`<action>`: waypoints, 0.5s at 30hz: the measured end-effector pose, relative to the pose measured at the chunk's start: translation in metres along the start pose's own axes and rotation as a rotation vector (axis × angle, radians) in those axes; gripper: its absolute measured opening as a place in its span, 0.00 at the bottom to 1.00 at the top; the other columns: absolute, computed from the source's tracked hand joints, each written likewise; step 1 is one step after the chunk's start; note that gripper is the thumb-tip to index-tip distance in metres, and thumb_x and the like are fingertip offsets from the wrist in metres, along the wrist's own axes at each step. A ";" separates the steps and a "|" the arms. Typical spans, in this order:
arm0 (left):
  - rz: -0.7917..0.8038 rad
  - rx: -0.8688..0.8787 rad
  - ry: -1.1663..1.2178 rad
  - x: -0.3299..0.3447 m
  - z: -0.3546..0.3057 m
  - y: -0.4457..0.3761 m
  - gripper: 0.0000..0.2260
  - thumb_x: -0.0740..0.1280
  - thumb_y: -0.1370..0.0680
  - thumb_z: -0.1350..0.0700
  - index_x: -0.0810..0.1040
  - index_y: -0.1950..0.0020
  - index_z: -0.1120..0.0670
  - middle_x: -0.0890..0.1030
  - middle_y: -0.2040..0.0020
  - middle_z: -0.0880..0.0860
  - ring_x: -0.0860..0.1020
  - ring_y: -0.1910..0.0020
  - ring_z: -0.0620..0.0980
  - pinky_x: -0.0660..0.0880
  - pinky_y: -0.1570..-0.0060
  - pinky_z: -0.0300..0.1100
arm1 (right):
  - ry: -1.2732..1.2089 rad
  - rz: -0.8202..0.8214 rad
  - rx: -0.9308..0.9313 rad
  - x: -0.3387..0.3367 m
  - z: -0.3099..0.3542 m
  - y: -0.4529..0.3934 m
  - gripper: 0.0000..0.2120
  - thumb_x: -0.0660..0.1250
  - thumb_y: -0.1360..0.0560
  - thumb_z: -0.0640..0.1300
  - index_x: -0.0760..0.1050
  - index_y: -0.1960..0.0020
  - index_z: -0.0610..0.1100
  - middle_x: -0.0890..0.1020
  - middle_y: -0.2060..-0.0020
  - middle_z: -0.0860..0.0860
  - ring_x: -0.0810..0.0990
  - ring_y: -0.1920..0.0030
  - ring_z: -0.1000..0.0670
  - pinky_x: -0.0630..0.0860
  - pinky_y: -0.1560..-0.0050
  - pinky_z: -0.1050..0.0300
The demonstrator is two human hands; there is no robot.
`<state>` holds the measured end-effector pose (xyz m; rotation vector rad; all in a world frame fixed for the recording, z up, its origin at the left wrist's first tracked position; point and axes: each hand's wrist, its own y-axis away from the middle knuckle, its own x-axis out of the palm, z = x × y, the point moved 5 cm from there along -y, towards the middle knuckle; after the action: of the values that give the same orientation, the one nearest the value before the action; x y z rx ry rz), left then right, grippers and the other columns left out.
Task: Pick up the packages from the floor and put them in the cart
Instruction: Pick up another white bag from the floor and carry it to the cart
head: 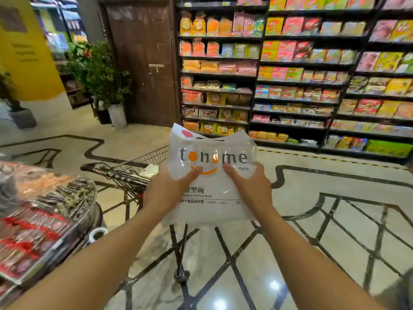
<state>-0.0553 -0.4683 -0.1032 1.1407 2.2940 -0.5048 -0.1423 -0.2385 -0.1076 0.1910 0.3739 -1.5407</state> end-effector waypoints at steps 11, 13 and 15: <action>-0.098 -0.100 0.002 0.093 -0.002 -0.229 0.46 0.59 0.40 0.12 0.79 0.38 0.45 0.85 0.49 0.50 0.82 0.51 0.55 0.73 0.60 0.46 | 0.100 0.132 -0.059 0.085 -0.009 -0.263 0.41 0.76 0.30 0.67 0.68 0.27 0.46 0.78 0.44 0.52 0.79 0.48 0.47 0.76 0.48 0.52; -0.125 -0.148 0.005 0.097 0.008 -0.262 0.49 0.58 0.42 0.11 0.80 0.38 0.47 0.86 0.48 0.51 0.82 0.48 0.58 0.76 0.54 0.50 | 0.121 0.186 -0.069 0.113 -0.005 -0.298 0.42 0.76 0.31 0.69 0.68 0.28 0.46 0.78 0.42 0.51 0.77 0.46 0.48 0.75 0.46 0.51; -0.146 -0.189 0.006 0.099 0.019 -0.292 0.50 0.57 0.42 0.11 0.80 0.40 0.49 0.86 0.49 0.51 0.83 0.49 0.58 0.77 0.53 0.49 | 0.119 0.239 -0.065 0.143 -0.005 -0.329 0.43 0.76 0.33 0.71 0.68 0.28 0.48 0.80 0.39 0.50 0.80 0.42 0.45 0.77 0.43 0.48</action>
<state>-0.3371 -0.5853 -0.1498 0.8908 2.3840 -0.3291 -0.4718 -0.3801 -0.1260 0.2674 0.4775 -1.2832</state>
